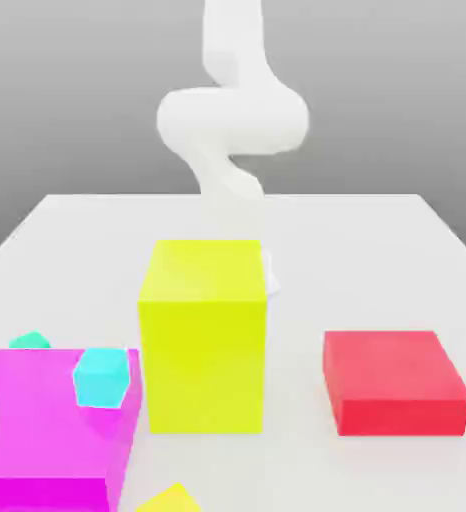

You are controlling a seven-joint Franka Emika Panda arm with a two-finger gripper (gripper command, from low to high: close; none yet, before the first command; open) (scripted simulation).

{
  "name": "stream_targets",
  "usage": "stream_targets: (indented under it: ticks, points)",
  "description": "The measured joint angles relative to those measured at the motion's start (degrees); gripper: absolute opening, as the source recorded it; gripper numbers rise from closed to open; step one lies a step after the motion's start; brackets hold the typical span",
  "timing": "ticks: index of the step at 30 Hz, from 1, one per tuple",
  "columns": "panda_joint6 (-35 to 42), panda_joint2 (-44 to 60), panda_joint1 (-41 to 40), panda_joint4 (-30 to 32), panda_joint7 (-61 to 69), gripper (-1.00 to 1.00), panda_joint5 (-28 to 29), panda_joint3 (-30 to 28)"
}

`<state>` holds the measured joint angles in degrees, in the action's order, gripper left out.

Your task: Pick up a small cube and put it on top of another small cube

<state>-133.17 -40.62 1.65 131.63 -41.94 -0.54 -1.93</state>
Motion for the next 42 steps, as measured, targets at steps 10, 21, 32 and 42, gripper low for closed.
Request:
stream_targets:
  ticks: [10, 21, 32, 42]
  points:
    - [-5.6, 21.1, 5.4, -0.6, 17.0, 0.0, -4.0, -7.2]
    - [-11.7, 44.0, 5.9, -1.3, 36.1, 0.0, -9.3, -9.9]
    - [-20.8, 66.0, 2.3, -2.6, 48.3, 0.0, -9.1, -7.9]
    - [-22.6, 68.6, 1.6, -3.1, 48.9, -1.0, -9.7, -7.0]
